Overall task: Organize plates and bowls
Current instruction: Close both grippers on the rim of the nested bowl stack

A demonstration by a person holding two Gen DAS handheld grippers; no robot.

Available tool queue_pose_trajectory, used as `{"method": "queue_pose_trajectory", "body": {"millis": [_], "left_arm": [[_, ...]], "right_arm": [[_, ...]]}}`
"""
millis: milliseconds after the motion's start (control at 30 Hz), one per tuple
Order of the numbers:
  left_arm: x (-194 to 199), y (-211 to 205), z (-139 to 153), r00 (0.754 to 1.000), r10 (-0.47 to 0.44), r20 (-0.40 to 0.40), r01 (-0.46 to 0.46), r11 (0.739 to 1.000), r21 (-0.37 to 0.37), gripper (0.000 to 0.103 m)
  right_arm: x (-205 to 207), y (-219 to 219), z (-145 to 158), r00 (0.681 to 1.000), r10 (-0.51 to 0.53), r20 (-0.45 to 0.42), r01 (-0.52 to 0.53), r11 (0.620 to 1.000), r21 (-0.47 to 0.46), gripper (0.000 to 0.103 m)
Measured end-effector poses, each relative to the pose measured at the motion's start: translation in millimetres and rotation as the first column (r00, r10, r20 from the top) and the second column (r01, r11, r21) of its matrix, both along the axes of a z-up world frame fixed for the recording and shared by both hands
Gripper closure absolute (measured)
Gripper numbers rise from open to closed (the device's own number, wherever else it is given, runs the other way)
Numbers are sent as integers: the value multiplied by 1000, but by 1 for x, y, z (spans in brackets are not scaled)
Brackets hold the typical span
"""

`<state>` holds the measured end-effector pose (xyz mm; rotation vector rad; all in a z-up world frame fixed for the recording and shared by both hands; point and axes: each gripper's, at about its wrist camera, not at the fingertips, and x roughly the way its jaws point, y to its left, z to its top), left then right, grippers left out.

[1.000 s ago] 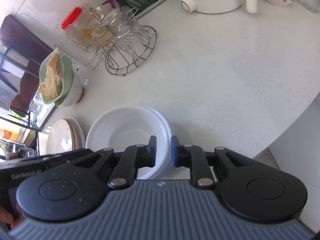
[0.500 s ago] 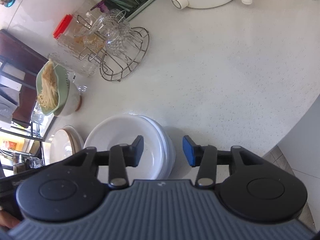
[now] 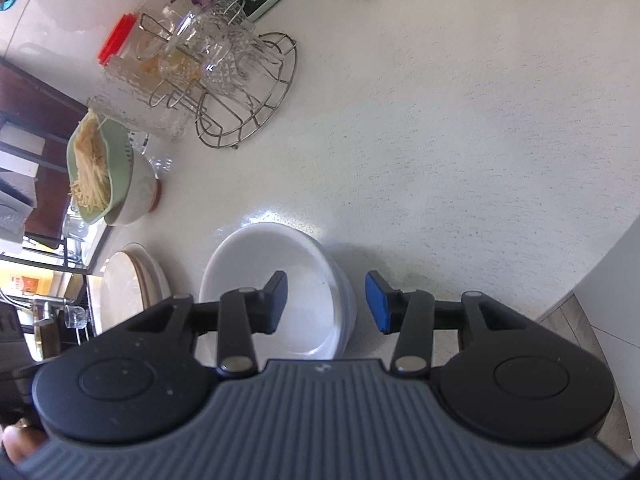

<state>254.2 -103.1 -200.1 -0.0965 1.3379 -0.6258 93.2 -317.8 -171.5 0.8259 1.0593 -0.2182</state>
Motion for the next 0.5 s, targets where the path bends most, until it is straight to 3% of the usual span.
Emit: {"method": "queue_pose_trajectory", "body": {"millis": [100, 167, 267, 500], "left_arm": [[2, 1, -7, 999, 19, -34, -19, 1000, -12, 82], [2, 0, -12, 999, 21, -45, -21, 1000, -12, 68], [3, -1, -20, 996, 40, -78, -41, 999, -15, 55], [-3, -1, -28, 995, 53, -82, -56, 998, -28, 54]], "right_arm": [[3, 0, -3, 1000, 14, -6, -14, 1000, 4, 56], [4, 2, -6, 1000, 13, -14, -13, 1000, 9, 56], [7, 5, -12, 999, 27, -27, -27, 999, 23, 56], [10, 8, -19, 998, 45, -37, -44, 999, 32, 57]]}}
